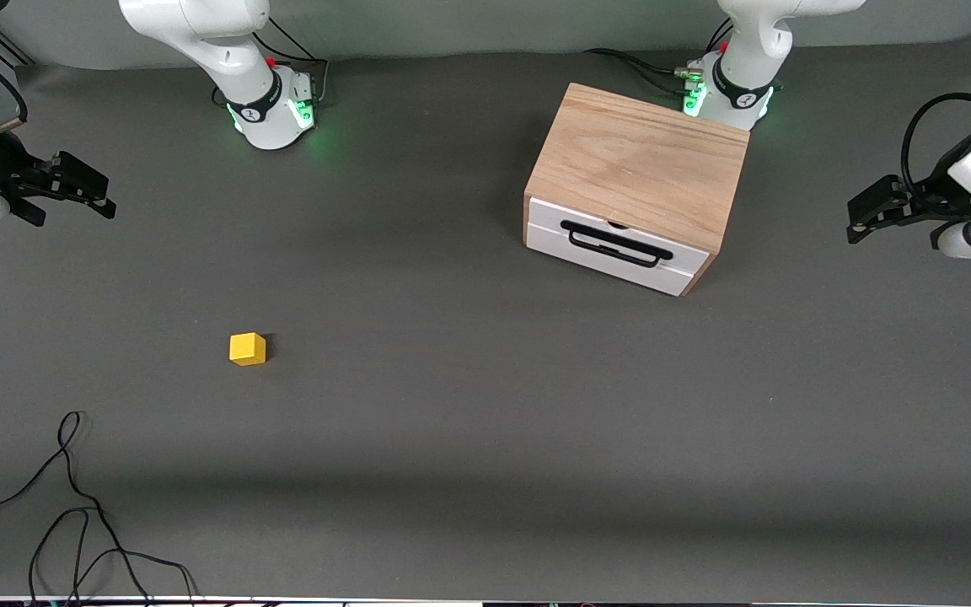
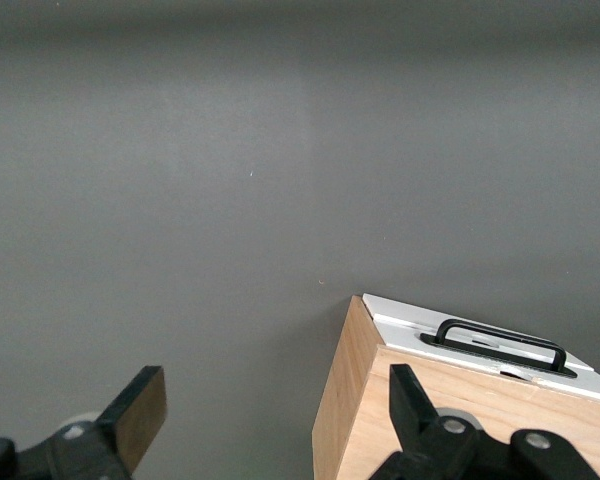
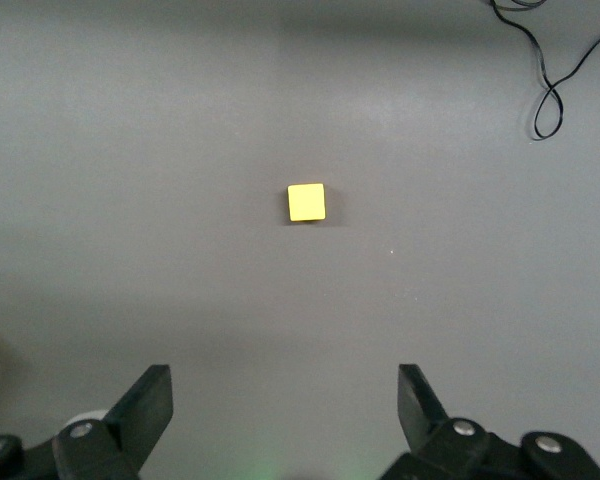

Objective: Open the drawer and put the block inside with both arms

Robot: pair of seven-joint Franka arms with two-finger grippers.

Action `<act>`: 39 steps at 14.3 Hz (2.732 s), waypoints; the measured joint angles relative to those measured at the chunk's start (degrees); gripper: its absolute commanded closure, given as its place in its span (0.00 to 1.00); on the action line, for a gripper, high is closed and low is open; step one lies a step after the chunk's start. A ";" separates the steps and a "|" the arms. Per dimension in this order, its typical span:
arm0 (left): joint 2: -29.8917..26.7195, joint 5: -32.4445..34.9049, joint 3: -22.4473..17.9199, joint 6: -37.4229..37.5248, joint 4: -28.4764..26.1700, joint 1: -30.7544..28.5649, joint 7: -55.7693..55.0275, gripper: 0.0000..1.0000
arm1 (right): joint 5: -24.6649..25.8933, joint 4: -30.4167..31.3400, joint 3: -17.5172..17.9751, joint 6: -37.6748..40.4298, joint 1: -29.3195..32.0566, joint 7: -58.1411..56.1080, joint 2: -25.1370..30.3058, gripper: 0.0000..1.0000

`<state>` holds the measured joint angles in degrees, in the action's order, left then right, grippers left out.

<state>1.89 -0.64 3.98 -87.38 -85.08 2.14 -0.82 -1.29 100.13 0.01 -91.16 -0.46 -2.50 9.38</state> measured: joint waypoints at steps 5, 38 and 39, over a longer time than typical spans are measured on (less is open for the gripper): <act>-0.01 0.00 0.29 2.45 0.05 0.05 0.39 0.01 | 0.00 0.00 0.00 0.01 0.00 0.00 -0.09 0.00; 0.29 0.02 0.47 3.35 0.05 0.21 0.50 0.01 | 0.00 0.35 -1.16 -9.94 -0.01 -0.01 -11.86 0.00; 0.29 0.02 0.47 3.35 0.05 0.21 0.50 0.01 | 0.00 0.35 -1.16 -9.94 -0.01 -0.01 -11.90 0.00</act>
<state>2.18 -0.62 4.46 -84.02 -85.03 2.35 -0.32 -1.29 100.48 -1.15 -101.10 -0.47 -2.52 -2.52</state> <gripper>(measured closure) 0.004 0.000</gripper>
